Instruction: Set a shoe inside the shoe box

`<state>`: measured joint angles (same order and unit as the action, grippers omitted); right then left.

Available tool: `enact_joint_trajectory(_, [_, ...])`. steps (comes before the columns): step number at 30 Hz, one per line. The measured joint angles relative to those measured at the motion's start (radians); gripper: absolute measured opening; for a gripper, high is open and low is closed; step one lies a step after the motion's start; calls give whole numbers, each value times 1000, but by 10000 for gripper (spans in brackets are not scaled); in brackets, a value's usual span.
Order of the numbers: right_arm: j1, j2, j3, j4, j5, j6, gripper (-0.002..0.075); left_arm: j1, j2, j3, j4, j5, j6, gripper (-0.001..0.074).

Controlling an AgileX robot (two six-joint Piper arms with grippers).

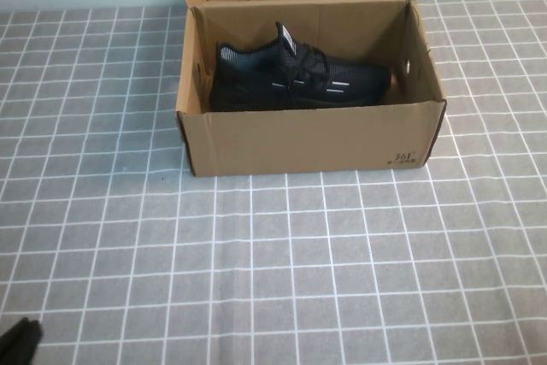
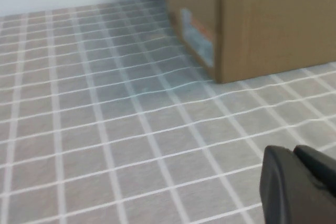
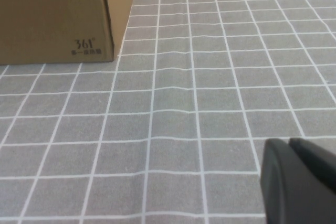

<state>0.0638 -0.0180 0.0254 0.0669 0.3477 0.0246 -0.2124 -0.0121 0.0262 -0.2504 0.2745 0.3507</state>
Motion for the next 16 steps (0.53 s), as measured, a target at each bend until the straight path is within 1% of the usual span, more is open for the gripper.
enact_joint_trajectory(2, [0, 0, 0, 0, 0, 0, -16, 45, 0, 0, 54, 16, -53, -1])
enact_joint_trajectory(4, [0, 0, 0, 0, 0, 0, -16, 88, 0, 0, 85, 66, -79, -1])
enact_joint_trajectory(6, [0, 0, 0, 0, 0, 0, -16, 107, 0, 0, 104, 109, -90, -1])
enact_joint_trajectory(16, [0, 0, 0, 0, 0, 0, -16, 114, 0, 0, 112, 115, -100, -1])
